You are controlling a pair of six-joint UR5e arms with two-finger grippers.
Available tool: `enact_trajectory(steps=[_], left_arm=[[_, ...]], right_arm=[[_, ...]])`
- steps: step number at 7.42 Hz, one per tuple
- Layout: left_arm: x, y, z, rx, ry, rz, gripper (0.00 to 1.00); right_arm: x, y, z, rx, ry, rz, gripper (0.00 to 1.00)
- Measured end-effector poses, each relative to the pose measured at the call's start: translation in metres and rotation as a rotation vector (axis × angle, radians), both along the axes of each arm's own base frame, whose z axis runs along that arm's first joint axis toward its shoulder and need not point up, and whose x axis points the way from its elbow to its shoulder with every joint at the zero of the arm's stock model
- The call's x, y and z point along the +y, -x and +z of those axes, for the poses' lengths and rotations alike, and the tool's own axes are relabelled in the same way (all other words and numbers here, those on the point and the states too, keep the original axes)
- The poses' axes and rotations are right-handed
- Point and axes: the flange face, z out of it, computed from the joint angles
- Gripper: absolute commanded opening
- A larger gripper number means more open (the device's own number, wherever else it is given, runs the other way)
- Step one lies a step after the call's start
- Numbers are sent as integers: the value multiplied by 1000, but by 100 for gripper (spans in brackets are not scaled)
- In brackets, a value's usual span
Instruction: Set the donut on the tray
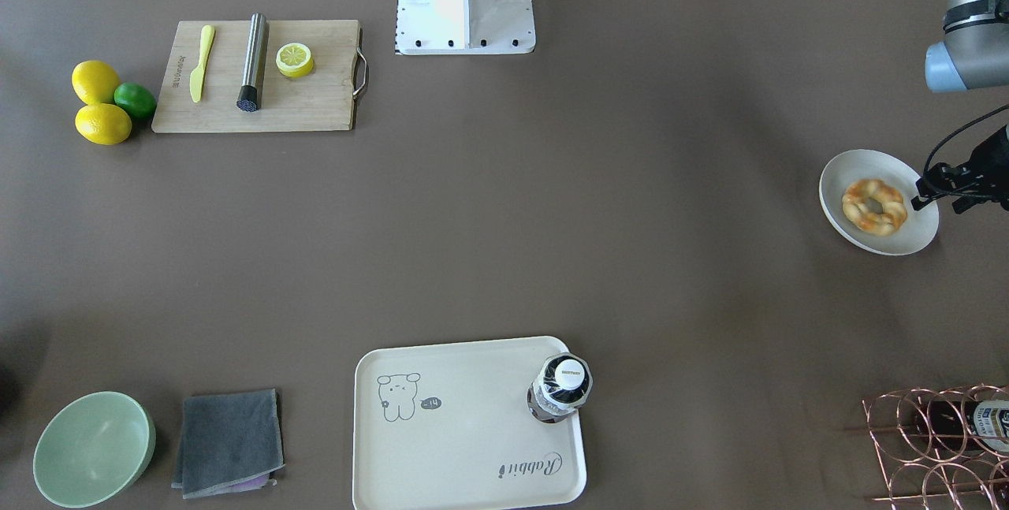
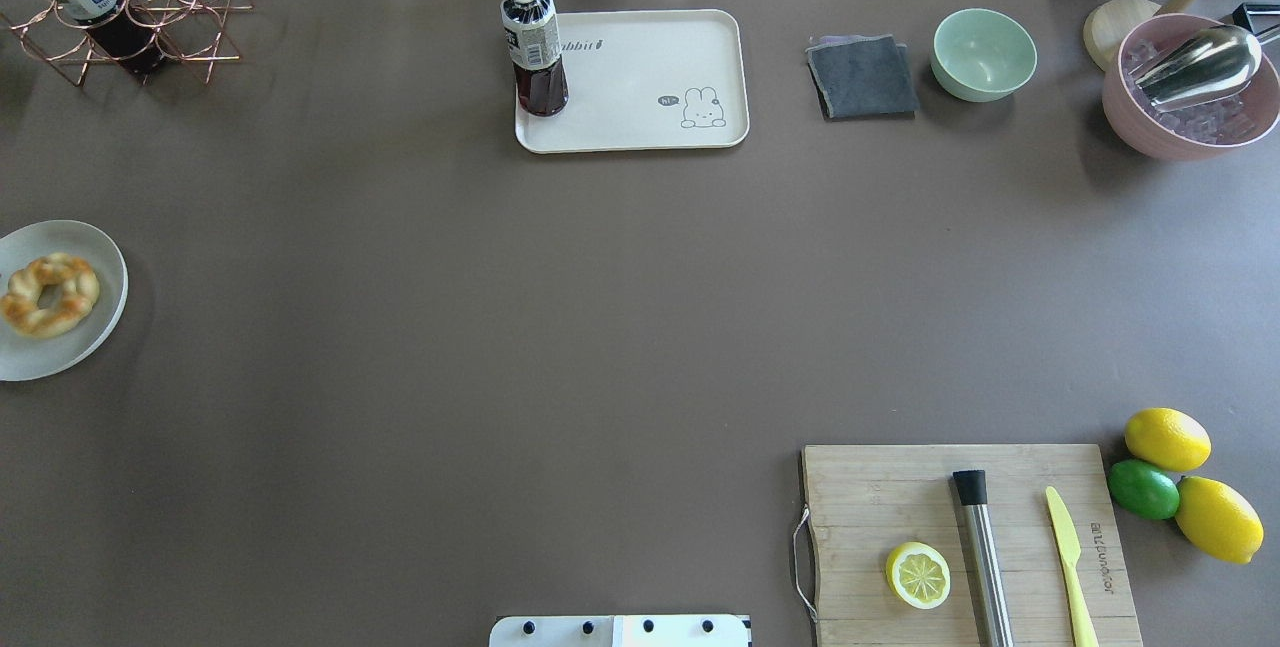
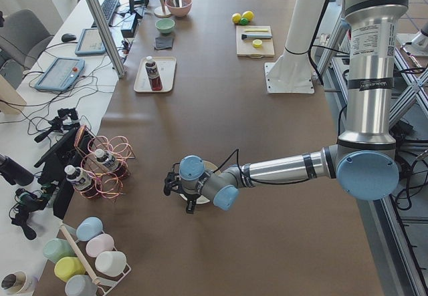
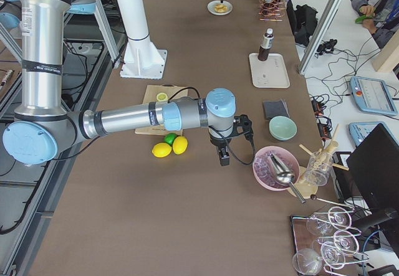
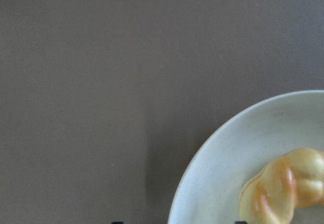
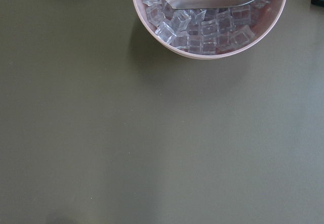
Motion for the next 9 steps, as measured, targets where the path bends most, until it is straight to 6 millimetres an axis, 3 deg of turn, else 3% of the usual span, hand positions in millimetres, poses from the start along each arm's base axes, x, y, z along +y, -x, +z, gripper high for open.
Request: enact_trajectory(steps=[2, 3, 6, 9], left_arm=[[2, 1, 3, -1, 8, -3, 59], [3, 1, 3, 0, 18, -13, 50], [5, 2, 6, 3, 41, -38, 2], [2, -8, 0, 12, 76, -65, 0]], right_arm=[[0, 0, 0, -1, -1, 0, 100], [0, 0, 0, -1, 0, 0, 100], [0, 0, -2, -2, -4, 0, 100], [1, 0, -3, -2, -5, 0, 100]])
